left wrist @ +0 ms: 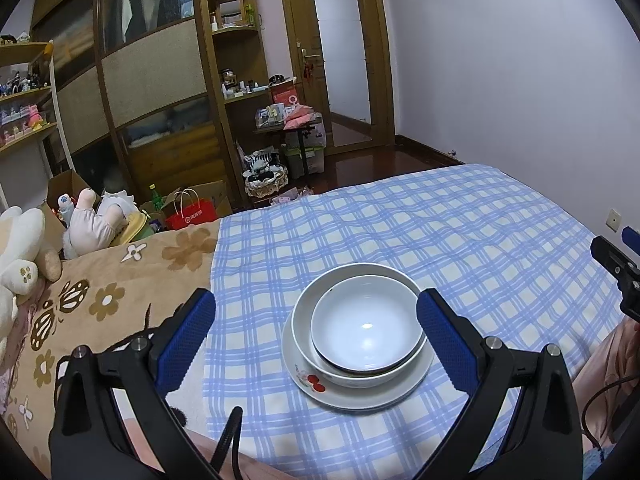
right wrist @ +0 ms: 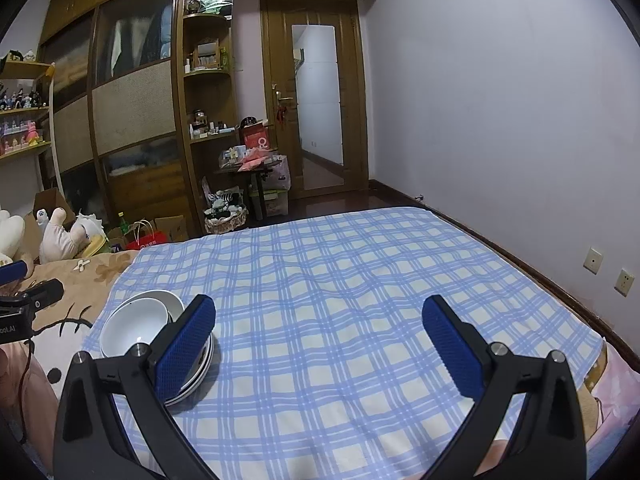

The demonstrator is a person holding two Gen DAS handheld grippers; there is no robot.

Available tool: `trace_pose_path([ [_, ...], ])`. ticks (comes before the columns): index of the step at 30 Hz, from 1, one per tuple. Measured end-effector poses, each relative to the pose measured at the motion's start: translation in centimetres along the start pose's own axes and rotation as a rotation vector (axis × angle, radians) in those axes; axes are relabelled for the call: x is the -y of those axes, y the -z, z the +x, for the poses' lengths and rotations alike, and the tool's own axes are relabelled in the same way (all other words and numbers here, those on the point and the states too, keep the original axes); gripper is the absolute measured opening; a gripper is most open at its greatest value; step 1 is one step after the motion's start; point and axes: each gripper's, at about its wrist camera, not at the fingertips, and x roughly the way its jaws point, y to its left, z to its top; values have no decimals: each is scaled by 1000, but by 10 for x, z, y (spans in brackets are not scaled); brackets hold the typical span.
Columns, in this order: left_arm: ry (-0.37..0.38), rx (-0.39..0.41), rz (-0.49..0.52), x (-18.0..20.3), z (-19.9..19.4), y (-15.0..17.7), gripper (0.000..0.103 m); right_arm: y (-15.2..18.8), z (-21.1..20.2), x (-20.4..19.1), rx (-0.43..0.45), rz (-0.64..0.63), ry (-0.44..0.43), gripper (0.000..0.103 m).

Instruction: Organize plates and bowls

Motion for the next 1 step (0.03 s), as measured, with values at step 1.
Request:
trace_pose_path([
  [1, 1, 1, -2, 0, 0, 0, 99, 0, 0, 0, -1, 0, -1, 103],
])
